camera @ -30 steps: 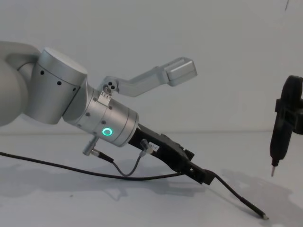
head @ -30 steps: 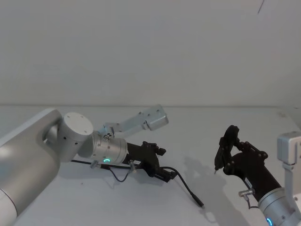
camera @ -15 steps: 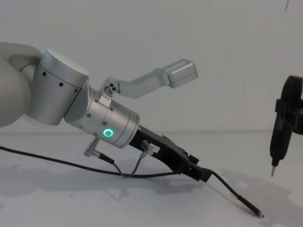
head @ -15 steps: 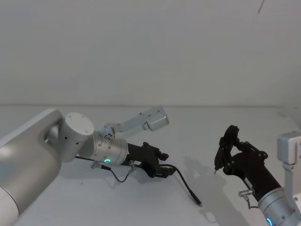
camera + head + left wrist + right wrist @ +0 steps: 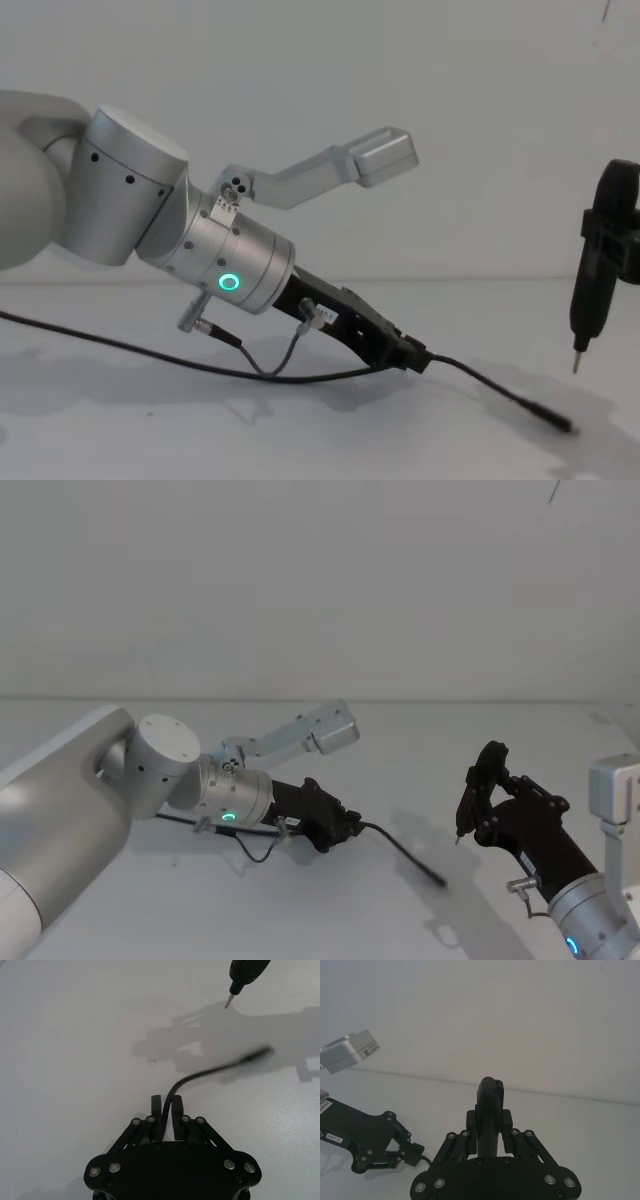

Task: Pick up the data cable with the one hand.

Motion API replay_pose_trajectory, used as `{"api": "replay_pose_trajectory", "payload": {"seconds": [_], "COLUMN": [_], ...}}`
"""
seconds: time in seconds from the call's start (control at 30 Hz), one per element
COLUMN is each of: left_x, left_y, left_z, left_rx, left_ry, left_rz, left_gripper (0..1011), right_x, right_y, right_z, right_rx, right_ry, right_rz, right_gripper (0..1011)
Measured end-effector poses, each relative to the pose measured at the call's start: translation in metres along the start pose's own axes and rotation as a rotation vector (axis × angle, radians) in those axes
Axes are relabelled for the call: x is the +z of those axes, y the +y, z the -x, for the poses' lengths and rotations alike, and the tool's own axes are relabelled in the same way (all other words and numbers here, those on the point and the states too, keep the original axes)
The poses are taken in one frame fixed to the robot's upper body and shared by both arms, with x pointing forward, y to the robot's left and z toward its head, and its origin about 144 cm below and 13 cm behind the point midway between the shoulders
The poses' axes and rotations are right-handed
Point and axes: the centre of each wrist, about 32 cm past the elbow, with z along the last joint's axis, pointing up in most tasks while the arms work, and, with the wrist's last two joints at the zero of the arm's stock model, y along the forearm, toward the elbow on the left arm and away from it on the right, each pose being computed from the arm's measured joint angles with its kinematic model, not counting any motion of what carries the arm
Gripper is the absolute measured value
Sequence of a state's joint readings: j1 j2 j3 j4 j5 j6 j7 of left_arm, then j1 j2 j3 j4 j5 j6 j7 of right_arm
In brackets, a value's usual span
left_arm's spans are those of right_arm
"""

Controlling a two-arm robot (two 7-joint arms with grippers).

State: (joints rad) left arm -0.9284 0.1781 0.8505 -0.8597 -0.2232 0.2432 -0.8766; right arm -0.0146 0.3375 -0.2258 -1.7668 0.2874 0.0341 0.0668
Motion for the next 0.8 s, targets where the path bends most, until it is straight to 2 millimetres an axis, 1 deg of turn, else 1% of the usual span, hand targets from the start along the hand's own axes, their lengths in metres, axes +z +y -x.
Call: {"api": "replay_pose_trajectory", "payload": {"seconds": [0.07,0.17,0.53,0.8], "left_x": [0.0000,0.0001,0.0001,-0.0031], "left_y": [0.0000,-0.0001,0.0009,0.0077], "left_z": [0.0000,-0.0001,0.0000,0.0015], "left_rx": [0.000,-0.001,0.004,0.036], "left_ry": [0.000,0.000,-0.003,-0.016], "left_rz": [0.000,0.000,0.010,0.052], "left_gripper": [75,48,48,48], "right_x": [0.0000,0.0000,0.0000,0.0003], "right_y": [0.0000,0.0000,0.0000,0.0000], "right_z": [0.0000,0.0000,0.0000,-0.0007], "right_rx": [0.000,0.000,0.000,-0.002], "right_ry": [0.000,0.000,0.000,-0.002], "right_rz": [0.000,0.000,0.000,-0.006], "right_gripper": [279,279,279,279]}}
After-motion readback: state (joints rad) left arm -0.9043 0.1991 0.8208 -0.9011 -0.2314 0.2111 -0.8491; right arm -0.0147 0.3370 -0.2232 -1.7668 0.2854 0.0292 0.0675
